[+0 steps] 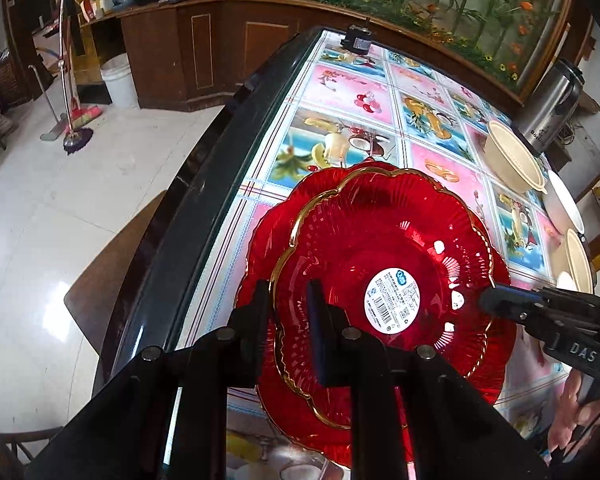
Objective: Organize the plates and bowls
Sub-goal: 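Lower the small red plate onto the large red plate and open the left gripper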
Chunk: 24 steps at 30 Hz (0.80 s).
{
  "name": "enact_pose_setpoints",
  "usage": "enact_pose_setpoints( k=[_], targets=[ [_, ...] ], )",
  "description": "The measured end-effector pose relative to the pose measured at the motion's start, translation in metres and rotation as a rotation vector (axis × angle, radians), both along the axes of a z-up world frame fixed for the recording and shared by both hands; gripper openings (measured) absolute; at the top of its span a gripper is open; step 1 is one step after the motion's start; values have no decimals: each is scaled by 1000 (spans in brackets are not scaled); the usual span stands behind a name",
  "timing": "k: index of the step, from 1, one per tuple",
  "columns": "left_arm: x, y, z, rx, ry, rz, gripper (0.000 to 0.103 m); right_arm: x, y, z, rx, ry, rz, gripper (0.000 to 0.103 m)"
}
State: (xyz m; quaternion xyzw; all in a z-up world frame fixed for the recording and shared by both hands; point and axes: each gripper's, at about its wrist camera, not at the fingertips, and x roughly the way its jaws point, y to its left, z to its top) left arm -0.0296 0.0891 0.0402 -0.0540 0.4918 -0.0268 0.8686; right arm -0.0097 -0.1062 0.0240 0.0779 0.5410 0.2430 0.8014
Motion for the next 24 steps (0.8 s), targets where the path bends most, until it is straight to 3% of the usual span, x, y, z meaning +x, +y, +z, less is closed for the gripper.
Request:
enact_pose_setpoints(
  k=[9,13,18,22,24],
  targets=[
    [1,-7,-1,83,-19,-16,17,-7,14,1,-120,-71,39,14],
    [1,-9,-1,90,-15,-29,28,-13,23,2,-199,-105,73,15],
    [3,-16,0,101,-8,-52,40,-15,23,4,-183,-95,83,27],
    [3,-19,1,119,-15,-53,41,-17,21,7,-174,-92,81,28],
    [3,-18,2,121,-22,-48,43,-18,19,10,-173,-97,68,35]
  ],
)
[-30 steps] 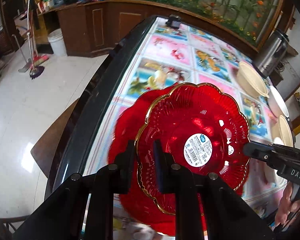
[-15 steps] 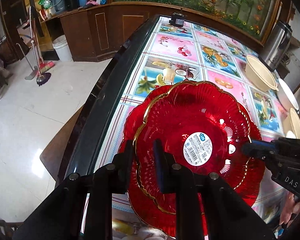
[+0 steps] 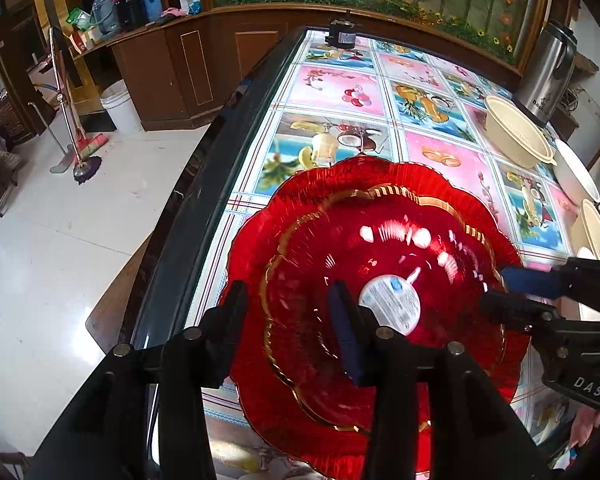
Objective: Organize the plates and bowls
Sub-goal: 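Lower the small red plate onto the large red plate and open the left gripper, then grasp the rim of the white plate with the left gripper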
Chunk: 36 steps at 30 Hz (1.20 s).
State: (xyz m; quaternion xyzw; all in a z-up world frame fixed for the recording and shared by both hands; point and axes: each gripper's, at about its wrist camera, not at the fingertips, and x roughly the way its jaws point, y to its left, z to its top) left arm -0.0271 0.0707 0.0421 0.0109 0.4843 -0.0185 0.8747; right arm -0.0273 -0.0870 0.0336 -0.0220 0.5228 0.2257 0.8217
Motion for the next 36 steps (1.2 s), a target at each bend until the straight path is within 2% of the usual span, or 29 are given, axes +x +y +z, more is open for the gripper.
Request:
enact_pose_setpoints(
  k=[10,14,21,29,36],
  targets=[
    [-7,0,9,-23,-32,1,45,-2,-20,12,93,-6,-28,39],
    [-12,-2,14,-55,-47,0,45,-9,-37,16,158,-14,-51,42],
    [-22,-19,20,-87,-66,-27,46,-24,-68,20,214,-31,-93,42],
    [-28,-66,29,-106,-74,-116,46,-49,-124,37,273,-96,-165,42],
    [-34,-126,33,-104,-67,-238,46,-78,-205,52,289,-176,-319,44]
  ],
)
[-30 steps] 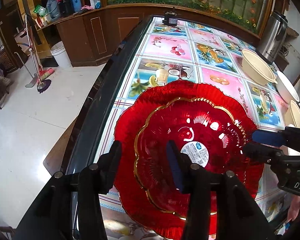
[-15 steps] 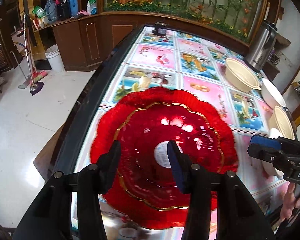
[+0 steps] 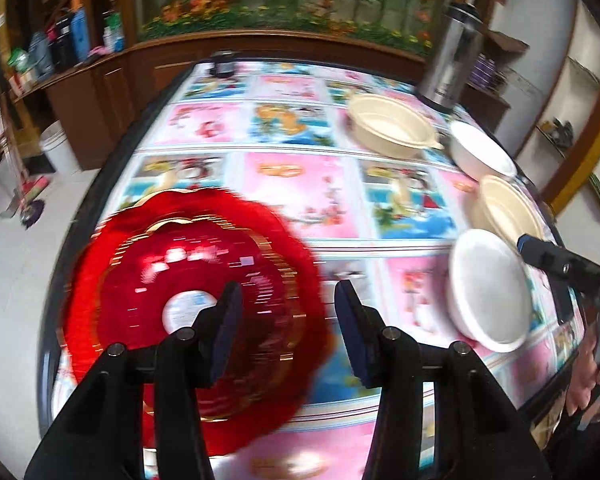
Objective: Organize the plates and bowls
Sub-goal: 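Grasp the rim of the white plate with the left gripper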
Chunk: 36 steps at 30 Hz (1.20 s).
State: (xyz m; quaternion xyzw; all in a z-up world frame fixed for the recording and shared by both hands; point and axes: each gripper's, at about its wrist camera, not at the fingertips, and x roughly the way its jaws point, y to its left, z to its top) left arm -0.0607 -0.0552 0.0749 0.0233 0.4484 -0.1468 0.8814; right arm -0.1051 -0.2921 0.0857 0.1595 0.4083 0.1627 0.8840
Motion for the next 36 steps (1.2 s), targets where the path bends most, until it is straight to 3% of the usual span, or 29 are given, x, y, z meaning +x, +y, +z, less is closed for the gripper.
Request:
enact_pose_setpoints(
  k=[4,9,13,15,20,21,23,24,27,36],
  targets=[
    [-5,-38,-3,-10,18,-84,46,-22,-38,3,-11,-30,-89,52],
    [-10,-81,-11,-20,41,-162,46,-45,-73,-8,-19,-23,-163,51],
    [-11,-93,-15,-46,47,-167,46,-48,-86,-28,-13,21,-185,44],
    [-11,-96,-17,-63,50,-168,46,-48,-90,-37,1,46,-182,36],
    [-15,-108,-25,-46,46,-199,46,-46,-90,-54,46,81,-164,32],
    [-15,-110,-27,-39,46,-203,46,-44,-89,-56,50,87,-159,27],
    [-17,-116,-32,-21,35,-220,34,-41,-87,-61,52,96,-153,15],
    [-19,-119,-33,-13,25,-229,27,-41,-86,-64,62,100,-151,14],
    [-23,-127,-38,13,6,-250,20,-42,-85,-63,69,92,-150,13],
    [-33,-125,-41,41,-34,-242,18,-42,-76,-59,54,78,-145,11]
  ],
)
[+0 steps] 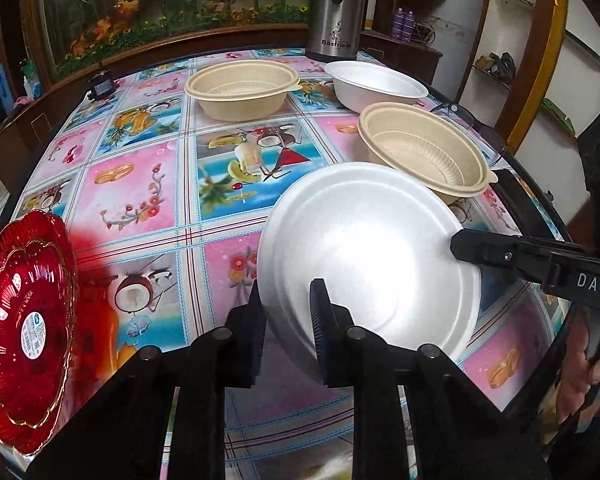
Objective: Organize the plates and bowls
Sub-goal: 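Grasp the rim of the white plate with the left gripper, then carry the white plate onto the red plate stack and release it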
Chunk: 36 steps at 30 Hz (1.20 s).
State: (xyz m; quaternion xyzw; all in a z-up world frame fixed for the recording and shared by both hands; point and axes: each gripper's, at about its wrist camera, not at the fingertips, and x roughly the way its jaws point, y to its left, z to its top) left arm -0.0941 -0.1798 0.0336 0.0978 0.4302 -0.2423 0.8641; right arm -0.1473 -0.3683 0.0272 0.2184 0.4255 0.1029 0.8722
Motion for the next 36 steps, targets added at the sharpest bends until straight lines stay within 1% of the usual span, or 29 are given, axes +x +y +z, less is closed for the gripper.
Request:
enact_pose_setpoints(
  k=[24,36],
  targets=[
    [-6,14,13,0,-72,30,19,7,20,5,-23,-4,20,11],
    [-6,27,20,-23,-85,55,19,12,33,12,-42,-17,38,11]
  ],
)
